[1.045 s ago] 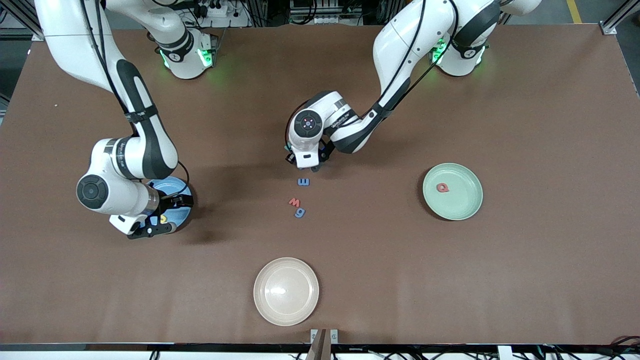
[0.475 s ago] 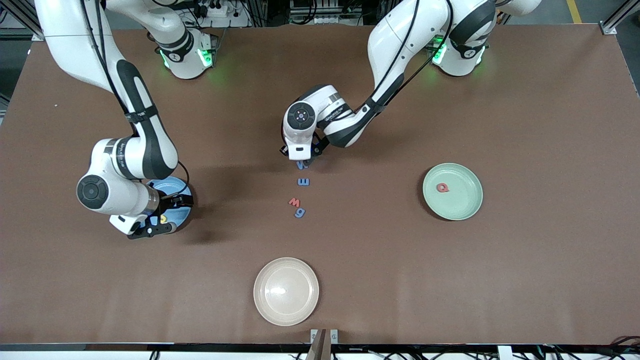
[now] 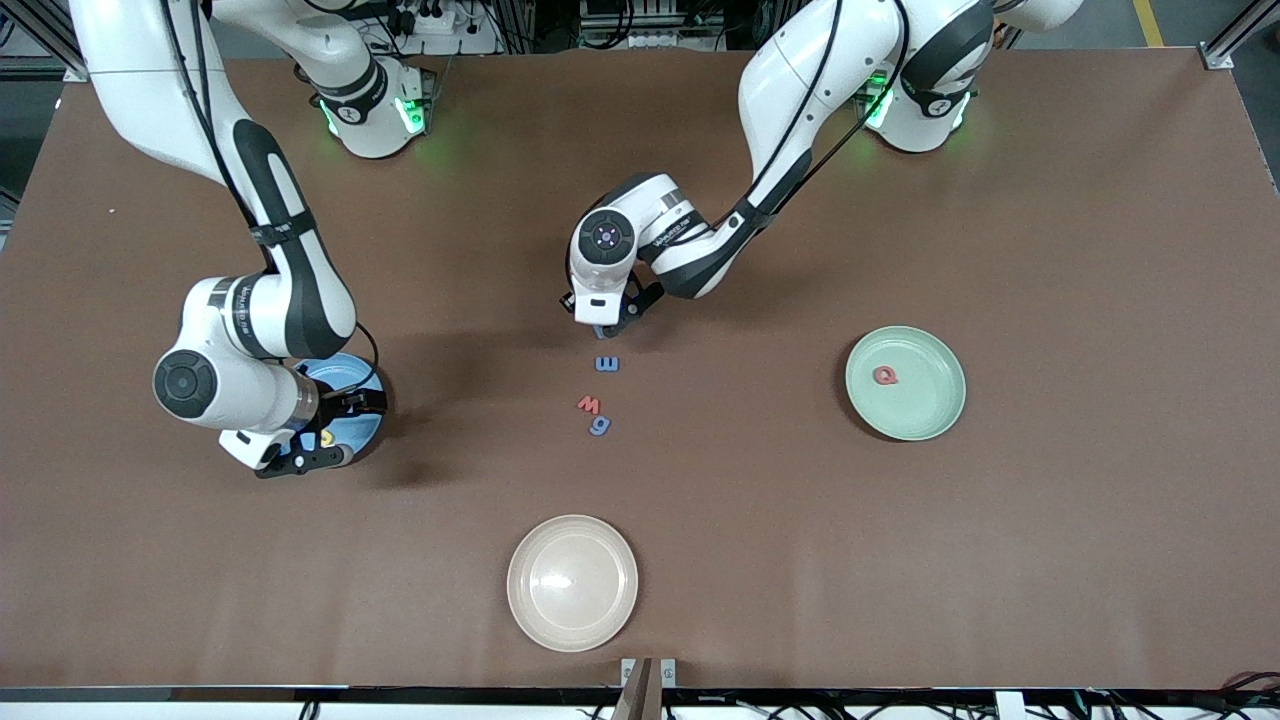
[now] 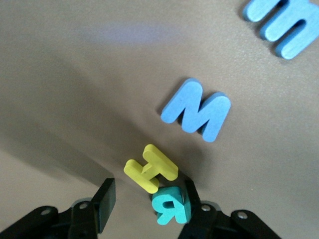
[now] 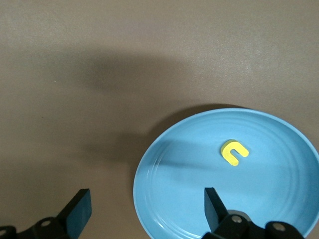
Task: Sort upper and lower case letters into plates
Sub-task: 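Lower the left gripper and grasp the yellow H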
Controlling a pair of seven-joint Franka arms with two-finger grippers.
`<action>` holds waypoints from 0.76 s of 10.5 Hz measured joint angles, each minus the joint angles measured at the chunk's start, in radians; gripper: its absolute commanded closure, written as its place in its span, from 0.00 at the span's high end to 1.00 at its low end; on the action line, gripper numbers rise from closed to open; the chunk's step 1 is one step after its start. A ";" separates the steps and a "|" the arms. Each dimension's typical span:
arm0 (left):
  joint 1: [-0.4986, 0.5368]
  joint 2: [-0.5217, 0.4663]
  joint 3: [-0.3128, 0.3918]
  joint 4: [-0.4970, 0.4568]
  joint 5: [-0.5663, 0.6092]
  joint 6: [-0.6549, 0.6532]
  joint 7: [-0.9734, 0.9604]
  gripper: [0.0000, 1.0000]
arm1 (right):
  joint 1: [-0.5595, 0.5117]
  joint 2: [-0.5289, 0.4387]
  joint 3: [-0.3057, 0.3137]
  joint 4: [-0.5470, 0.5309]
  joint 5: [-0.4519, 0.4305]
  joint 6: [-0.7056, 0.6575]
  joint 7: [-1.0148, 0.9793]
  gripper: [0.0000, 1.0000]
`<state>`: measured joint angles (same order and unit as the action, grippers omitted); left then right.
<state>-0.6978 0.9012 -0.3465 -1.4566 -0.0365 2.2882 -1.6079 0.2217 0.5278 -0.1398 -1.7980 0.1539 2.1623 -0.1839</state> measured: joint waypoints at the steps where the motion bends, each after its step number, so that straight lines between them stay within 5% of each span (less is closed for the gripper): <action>1: 0.000 0.000 0.000 0.000 0.003 0.000 0.014 0.61 | 0.000 0.000 0.000 0.000 0.000 0.000 0.000 1.00; 8: 0.030 0.000 0.002 0.000 0.035 -0.004 0.103 0.60 | 0.000 0.000 0.000 0.000 0.000 0.000 0.000 1.00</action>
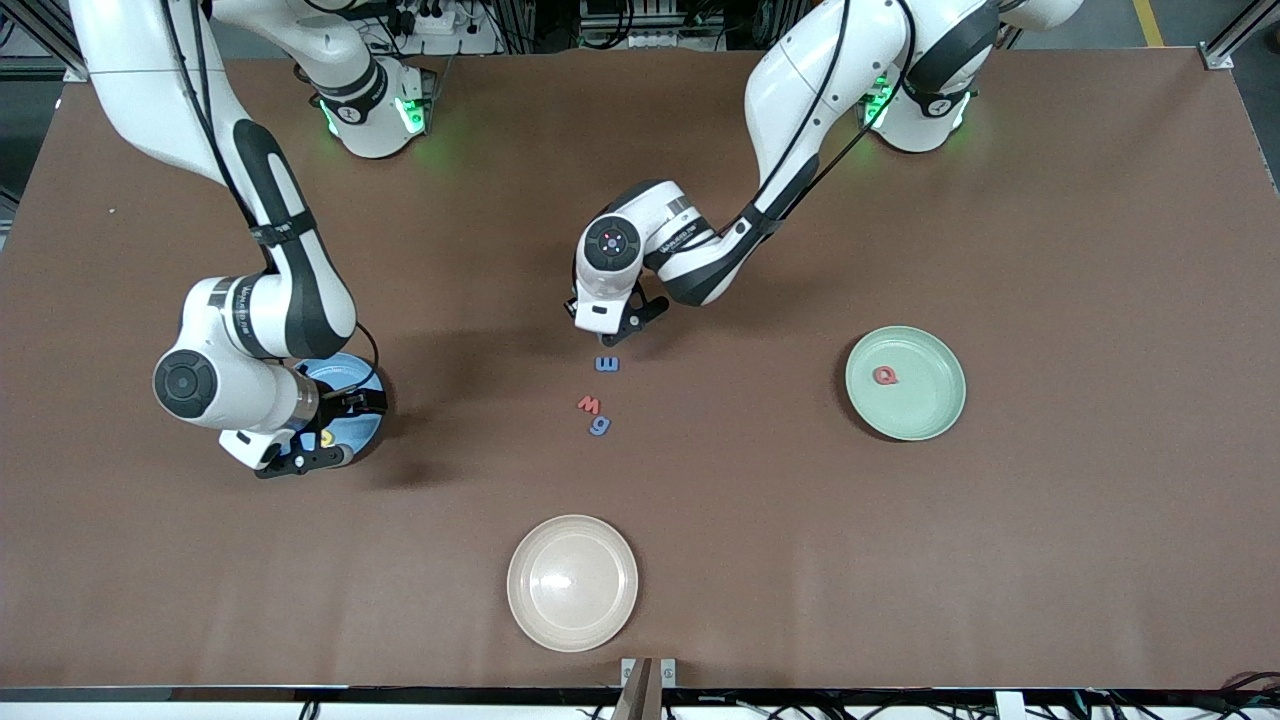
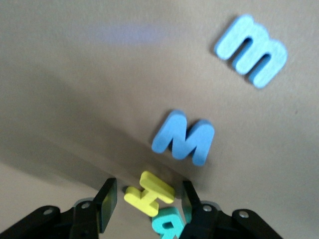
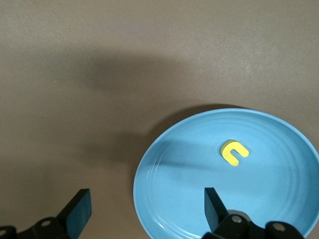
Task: Sort upper and lower case letters into plates
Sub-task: 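Lower the left gripper and grasp the yellow H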
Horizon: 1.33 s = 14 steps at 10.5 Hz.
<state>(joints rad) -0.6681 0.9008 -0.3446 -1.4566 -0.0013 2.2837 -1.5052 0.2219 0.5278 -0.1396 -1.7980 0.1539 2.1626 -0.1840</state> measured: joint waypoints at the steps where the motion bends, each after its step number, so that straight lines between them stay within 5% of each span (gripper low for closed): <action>1: 0.002 0.000 0.001 0.000 0.000 -0.001 0.012 0.58 | 0.000 0.000 0.000 0.000 0.000 0.000 0.000 1.00; 14: -0.001 -0.001 0.002 0.003 0.000 0.001 -0.111 0.46 | 0.000 0.000 0.000 0.000 0.000 0.000 0.000 1.00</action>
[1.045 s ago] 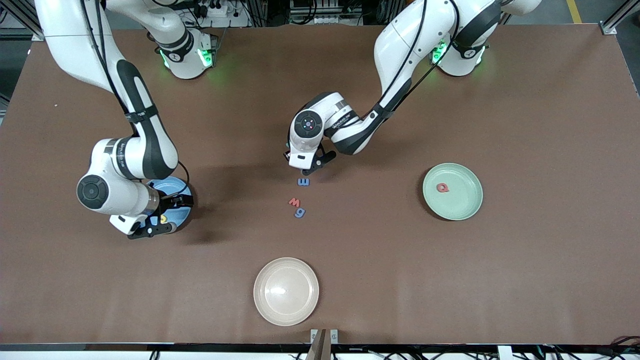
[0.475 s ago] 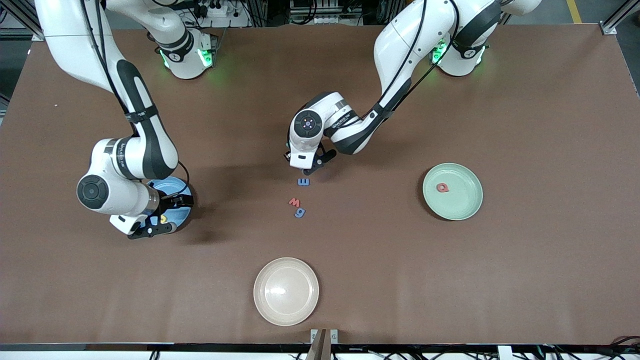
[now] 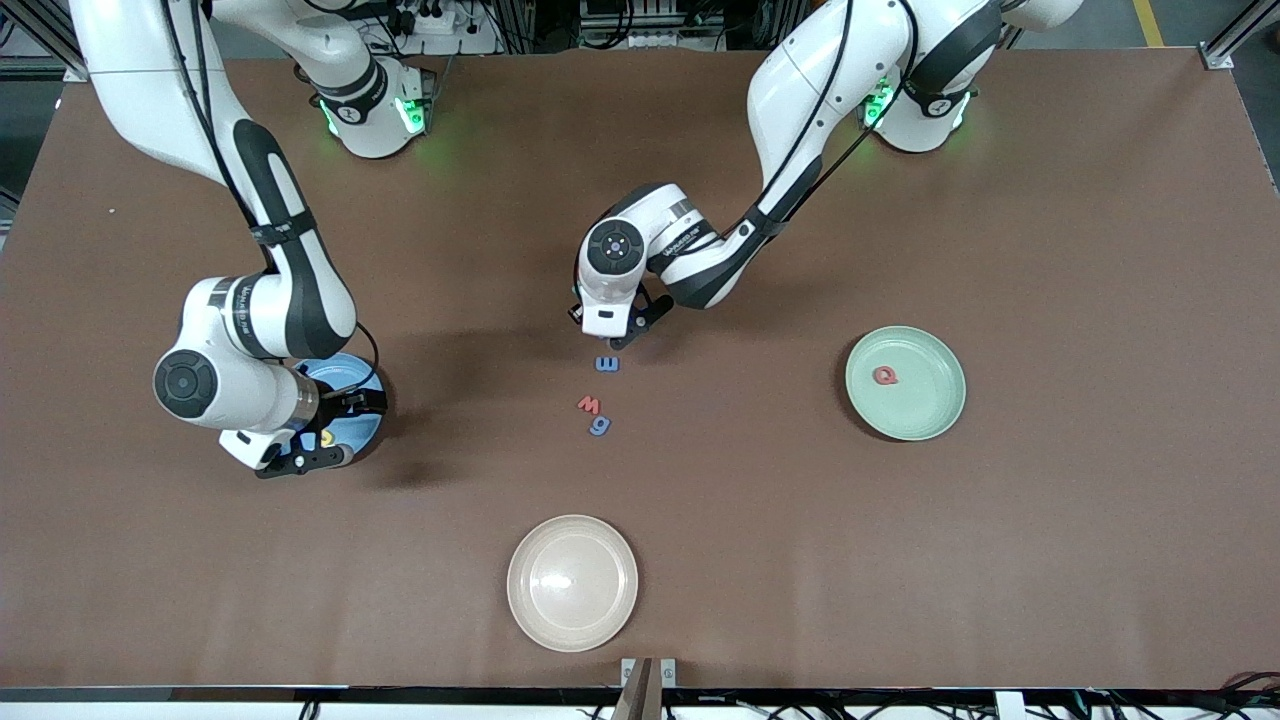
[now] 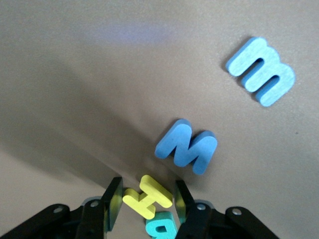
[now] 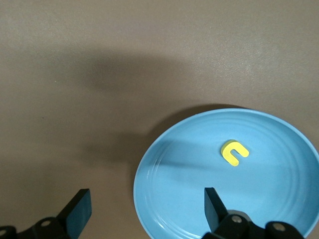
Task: Sort upper and lower case letters into plates
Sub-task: 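Lower the left gripper and grasp the yellow H, then carry the H to the green plate while the right gripper reaches the w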
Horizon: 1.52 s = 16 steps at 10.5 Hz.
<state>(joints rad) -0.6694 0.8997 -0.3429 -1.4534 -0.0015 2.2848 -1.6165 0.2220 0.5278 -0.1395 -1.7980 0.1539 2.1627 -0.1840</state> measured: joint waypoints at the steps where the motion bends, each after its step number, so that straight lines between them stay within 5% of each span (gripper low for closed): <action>1: 0.000 0.000 0.000 0.000 0.000 0.000 -0.011 0.45 | 0.000 0.000 0.000 0.000 0.000 0.000 0.000 1.00; 4: 0.000 -0.004 -0.001 0.001 0.000 -0.004 -0.039 0.31 | 0.000 0.000 0.000 0.000 0.000 0.000 0.000 1.00; 10: 0.002 -0.006 0.000 0.001 0.000 -0.011 -0.040 0.31 | 0.000 0.000 0.000 0.000 0.000 0.000 0.000 1.00; 16: 0.027 -0.040 -0.001 0.037 -0.007 -0.162 -0.003 0.31 | 0.007 0.000 0.003 0.000 0.001 0.003 0.000 1.00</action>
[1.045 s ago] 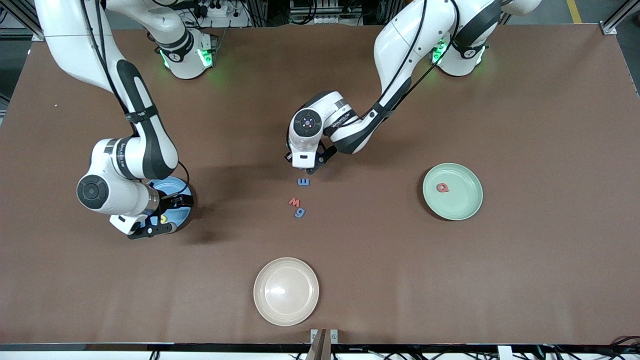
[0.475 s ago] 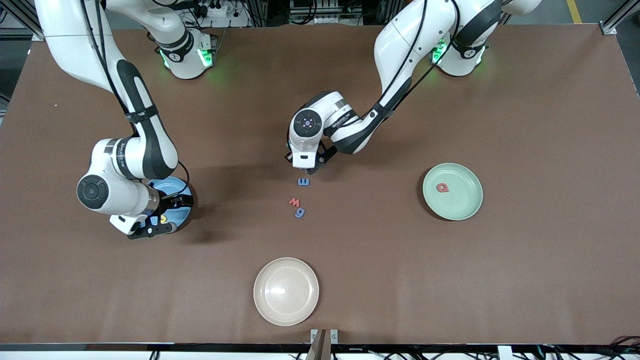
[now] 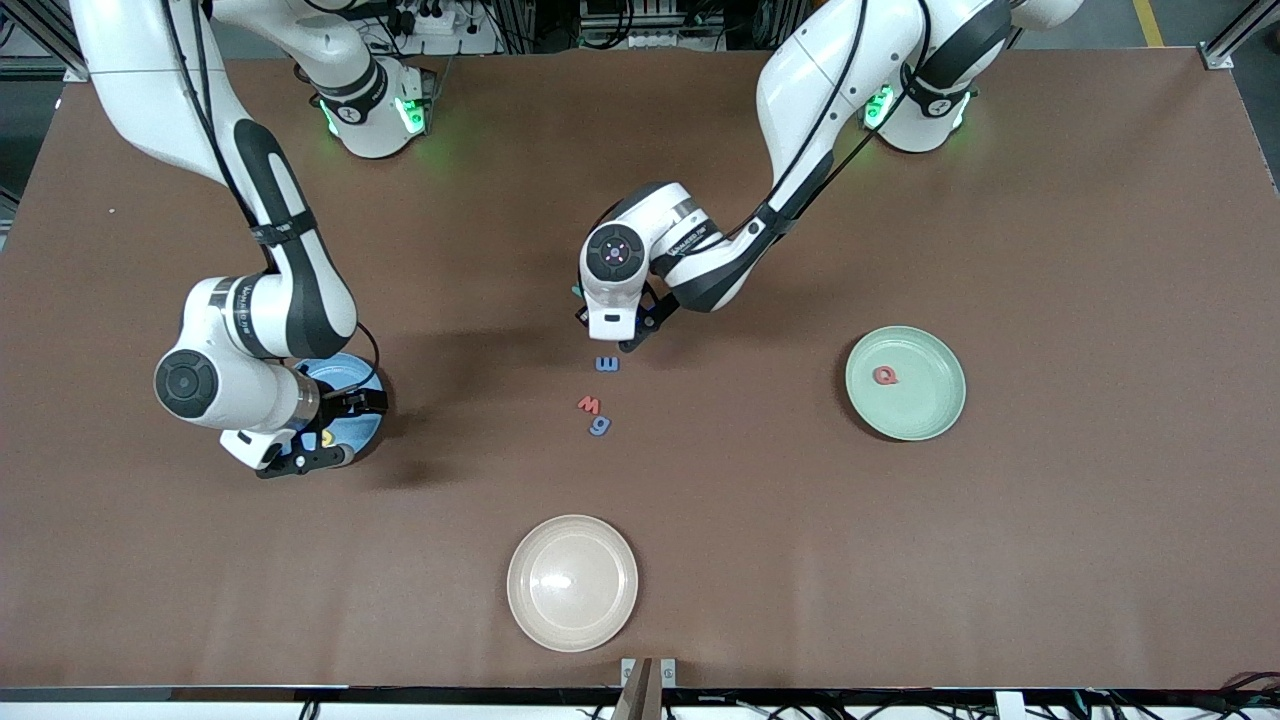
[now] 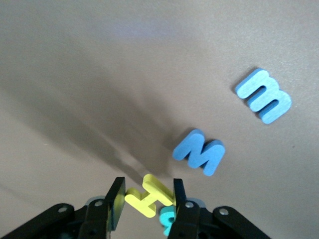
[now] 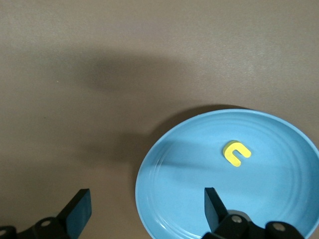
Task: Sort upper and lower case letters into plates
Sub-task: 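Carry the H to the green plate while the right gripper reaches the w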
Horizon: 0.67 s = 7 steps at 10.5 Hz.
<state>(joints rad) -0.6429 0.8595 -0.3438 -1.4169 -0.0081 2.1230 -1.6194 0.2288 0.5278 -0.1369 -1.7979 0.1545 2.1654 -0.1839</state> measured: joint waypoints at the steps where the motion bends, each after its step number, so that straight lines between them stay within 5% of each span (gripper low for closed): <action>1: 0.019 -0.012 -0.003 0.000 0.000 -0.037 0.046 0.32 | 0.013 0.000 0.001 0.000 0.001 0.009 0.010 1.00; 7: 0.280 -0.095 -0.014 -0.020 0.072 -0.432 0.774 0.34 | 0.210 0.055 0.011 0.014 0.027 0.153 0.141 1.00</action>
<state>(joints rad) -0.3633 0.7641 -0.3581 -1.4373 0.0638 1.6913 -0.8458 0.4390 0.5828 -0.1264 -1.7843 0.1816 2.3186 -0.0425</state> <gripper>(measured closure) 0.568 0.000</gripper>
